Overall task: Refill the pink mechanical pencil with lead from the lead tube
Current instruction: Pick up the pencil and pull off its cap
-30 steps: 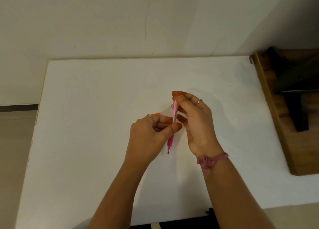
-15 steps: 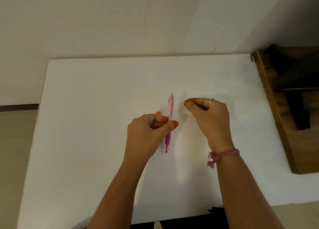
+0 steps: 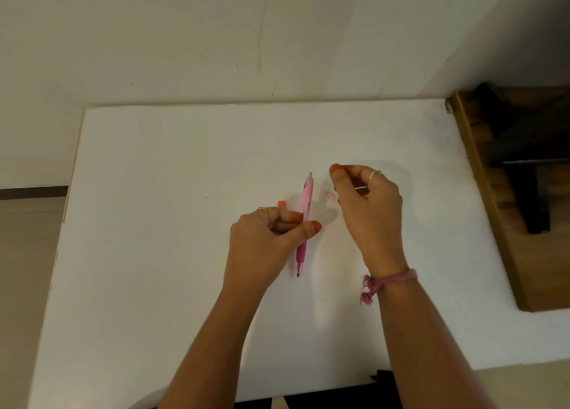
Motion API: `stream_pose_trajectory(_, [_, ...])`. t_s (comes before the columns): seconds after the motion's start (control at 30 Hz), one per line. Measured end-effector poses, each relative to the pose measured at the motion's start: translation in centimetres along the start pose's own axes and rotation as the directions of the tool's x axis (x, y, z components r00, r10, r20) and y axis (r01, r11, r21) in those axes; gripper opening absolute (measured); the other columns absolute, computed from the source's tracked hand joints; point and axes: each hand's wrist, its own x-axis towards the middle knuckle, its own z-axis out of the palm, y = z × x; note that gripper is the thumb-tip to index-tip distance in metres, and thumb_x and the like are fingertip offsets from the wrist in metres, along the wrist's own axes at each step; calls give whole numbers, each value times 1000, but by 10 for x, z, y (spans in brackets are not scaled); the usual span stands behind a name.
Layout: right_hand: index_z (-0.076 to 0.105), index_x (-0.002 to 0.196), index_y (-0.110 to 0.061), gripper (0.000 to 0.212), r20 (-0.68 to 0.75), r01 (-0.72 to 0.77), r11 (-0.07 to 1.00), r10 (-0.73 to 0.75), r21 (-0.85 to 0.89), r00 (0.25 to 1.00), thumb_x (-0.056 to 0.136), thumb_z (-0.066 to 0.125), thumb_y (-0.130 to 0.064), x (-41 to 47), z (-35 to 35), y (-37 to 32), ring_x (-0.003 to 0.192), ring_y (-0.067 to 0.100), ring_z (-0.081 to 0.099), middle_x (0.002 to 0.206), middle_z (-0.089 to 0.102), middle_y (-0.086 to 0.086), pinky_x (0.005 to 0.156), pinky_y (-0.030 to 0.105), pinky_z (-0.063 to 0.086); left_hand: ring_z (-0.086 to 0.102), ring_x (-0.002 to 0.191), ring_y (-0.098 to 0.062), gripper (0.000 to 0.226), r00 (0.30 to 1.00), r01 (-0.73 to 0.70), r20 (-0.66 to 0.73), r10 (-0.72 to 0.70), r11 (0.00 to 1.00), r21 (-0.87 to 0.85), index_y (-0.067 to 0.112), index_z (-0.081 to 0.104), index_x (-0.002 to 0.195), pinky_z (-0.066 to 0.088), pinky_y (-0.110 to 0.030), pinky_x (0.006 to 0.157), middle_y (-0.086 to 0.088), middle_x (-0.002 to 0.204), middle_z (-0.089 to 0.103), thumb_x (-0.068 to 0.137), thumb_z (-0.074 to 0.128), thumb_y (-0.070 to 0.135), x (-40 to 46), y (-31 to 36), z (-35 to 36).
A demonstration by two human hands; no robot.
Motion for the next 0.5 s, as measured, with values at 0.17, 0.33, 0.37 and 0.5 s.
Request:
stream_pose_trajectory(0.17, [74,88,-19,21,160,-127,980,101,156,982,82,67,-38,-4,4,-7,72,7,62,79,71,-9,61,8,46,62,59,8,18,999,-21,47,21,1000,7,44,62,66,44,0,57,33,53,61,65,78,35,-1,2,2])
stream_pose_trajectory(0.33, [73,89,-17,16,140,-152,959,121,238,983,85,66,-31,-3,3,-6,59,-2,57,76,68,-10,54,3,41,63,62,8,17,998,-16,61,19,999,-35,41,64,69,44,-1,57,33,56,63,68,78,31,-3,5,2])
stream_pose_trajectory(0.37, [72,91,-16,17,136,-157,952,125,261,983,85,65,-30,-3,3,-7,56,-4,56,77,68,-10,54,3,41,63,63,6,16,998,-11,61,14,998,-55,41,65,69,47,-4,60,31,58,64,67,78,31,-4,6,2])
stream_pose_trajectory(0.5, [69,95,-16,17,112,-161,932,132,324,985,87,62,-30,-7,7,-8,57,-4,56,84,69,-9,54,9,43,66,68,0,14,997,51,59,-43,989,-136,39,69,68,54,-26,79,23,63,69,66,79,30,-4,10,0])
